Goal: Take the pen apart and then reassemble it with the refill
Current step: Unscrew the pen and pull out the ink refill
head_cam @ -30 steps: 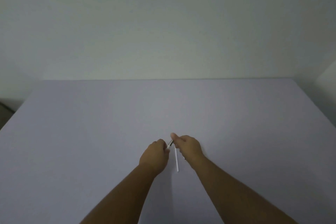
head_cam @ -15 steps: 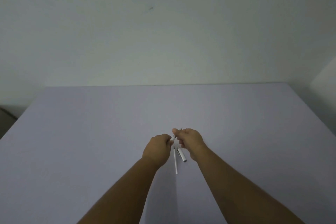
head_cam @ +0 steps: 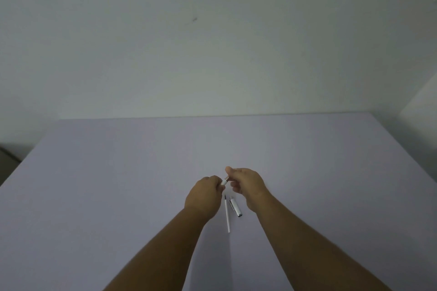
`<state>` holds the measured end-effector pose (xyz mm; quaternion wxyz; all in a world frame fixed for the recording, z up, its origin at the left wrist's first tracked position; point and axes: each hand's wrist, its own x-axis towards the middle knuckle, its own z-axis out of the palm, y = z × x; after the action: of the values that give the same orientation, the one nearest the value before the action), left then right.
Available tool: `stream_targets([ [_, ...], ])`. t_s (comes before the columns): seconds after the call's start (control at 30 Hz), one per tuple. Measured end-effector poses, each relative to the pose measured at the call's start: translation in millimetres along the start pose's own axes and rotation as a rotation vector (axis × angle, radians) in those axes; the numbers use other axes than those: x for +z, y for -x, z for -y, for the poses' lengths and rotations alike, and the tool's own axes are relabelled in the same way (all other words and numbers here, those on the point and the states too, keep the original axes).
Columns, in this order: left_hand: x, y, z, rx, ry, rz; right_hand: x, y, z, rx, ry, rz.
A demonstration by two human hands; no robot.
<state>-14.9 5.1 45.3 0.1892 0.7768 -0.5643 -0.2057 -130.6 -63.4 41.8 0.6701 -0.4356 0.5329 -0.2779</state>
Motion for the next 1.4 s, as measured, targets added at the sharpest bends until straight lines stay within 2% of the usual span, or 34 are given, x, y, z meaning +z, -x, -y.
stream_targets([
  [0.1,1,0,0,0.006,-0.017,0.010,0,-2,-1,-0.018,0.101,-0.056],
  [0.23,1,0,3,0.011,-0.040,0.012,-1,-1,1,-0.019,-0.023,0.035],
  [0.37,2,0,1,0.023,-0.049,0.005,-2,-1,0,0.006,0.048,-0.045],
  [0.5,1,-3,0,0.020,-0.062,0.001,-4,-1,3,-0.005,-0.057,0.009],
  [0.67,1,-4,-1,0.015,-0.065,0.001,-4,-3,3,0.021,0.045,-0.072],
  [0.77,3,-6,0,-0.002,-0.054,0.006,-4,-4,5,0.026,-0.047,-0.023],
  [0.93,3,-8,0,0.002,-0.050,-0.008,-3,-4,5,0.050,0.043,-0.067],
  [1.1,3,-9,0,-0.004,-0.047,-0.022,0,-4,8,0.029,-0.037,-0.004],
  [1.23,4,-10,-1,0.009,-0.046,-0.024,1,-3,8,0.028,0.079,-0.057],
  [1.4,4,-10,0,0.006,-0.059,-0.027,1,-2,11,0.035,-0.018,-0.002],
])
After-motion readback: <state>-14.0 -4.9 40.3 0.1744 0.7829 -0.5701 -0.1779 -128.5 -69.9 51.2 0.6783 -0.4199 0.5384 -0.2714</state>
